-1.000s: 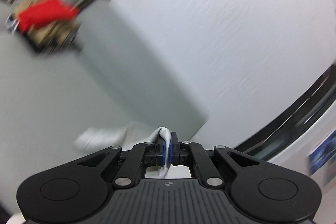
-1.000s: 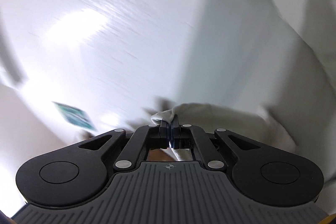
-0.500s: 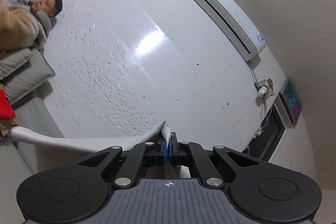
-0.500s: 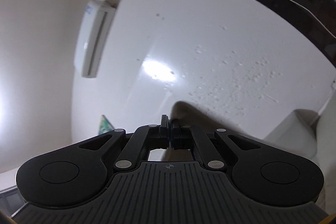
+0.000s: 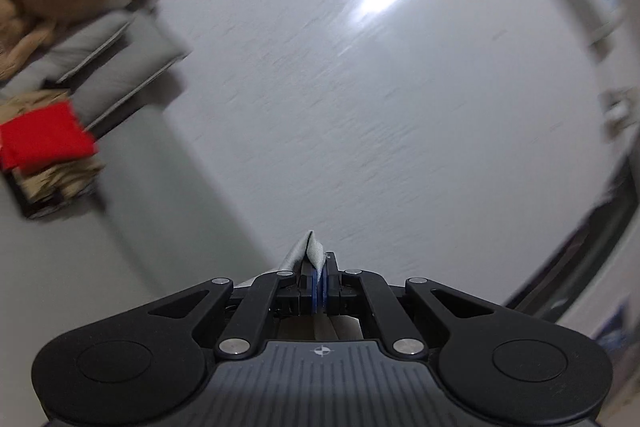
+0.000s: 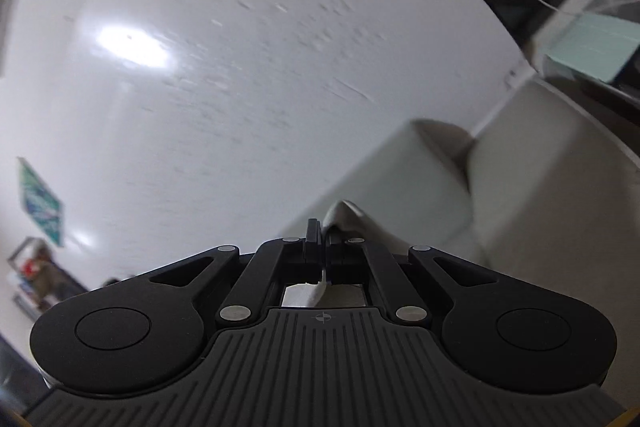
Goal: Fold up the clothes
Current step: 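Lift the shirt high with both tools and shake it out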
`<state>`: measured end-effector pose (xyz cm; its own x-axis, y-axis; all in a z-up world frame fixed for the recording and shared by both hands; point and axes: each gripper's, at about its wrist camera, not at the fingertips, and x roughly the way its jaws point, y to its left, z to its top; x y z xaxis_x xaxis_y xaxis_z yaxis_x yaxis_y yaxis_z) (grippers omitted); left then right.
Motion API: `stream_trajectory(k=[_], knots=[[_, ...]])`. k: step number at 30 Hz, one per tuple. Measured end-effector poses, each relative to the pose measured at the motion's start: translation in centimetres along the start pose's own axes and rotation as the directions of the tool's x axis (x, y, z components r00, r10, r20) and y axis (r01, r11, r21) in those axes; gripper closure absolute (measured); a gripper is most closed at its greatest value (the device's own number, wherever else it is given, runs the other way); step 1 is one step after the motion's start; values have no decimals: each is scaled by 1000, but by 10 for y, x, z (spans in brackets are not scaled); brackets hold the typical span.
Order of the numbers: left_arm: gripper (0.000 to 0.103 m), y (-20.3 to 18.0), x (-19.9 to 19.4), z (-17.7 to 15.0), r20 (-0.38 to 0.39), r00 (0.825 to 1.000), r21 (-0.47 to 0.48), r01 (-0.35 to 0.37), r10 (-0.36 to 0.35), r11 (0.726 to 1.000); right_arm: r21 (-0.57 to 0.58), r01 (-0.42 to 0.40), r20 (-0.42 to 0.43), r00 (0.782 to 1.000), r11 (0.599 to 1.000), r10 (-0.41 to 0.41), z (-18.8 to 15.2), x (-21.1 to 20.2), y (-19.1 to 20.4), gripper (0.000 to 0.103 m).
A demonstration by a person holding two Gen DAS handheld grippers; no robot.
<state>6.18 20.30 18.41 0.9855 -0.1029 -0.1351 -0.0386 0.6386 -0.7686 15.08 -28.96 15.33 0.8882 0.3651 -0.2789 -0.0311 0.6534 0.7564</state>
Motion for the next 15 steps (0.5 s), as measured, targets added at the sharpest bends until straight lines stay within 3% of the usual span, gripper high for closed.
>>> stream_trajectory(k=[2,3,5,9,12,15], knots=[[103,4,39,-3,-56,995,57,-83,87,995,1,27,-1,1000,1000,-27,4,35,1,102],[103,4,49,0,-71,994,56,-79,83,995,-11,16,26,1000,1000,-15,11,40,11,102],[103,-4,64,11,-74,996,47,-40,44,998,-31,-17,83,996,999,20,28,43,28,102],[103,-37,69,49,18,998,81,60,-61,995,-76,-71,177,981,995,84,74,9,64,102],[103,-47,67,50,45,993,124,100,-106,987,-127,-45,184,981,991,68,67,-2,63,102],[103,-27,78,25,19,997,148,72,-76,986,-145,0,140,990,989,20,47,23,31,102]])
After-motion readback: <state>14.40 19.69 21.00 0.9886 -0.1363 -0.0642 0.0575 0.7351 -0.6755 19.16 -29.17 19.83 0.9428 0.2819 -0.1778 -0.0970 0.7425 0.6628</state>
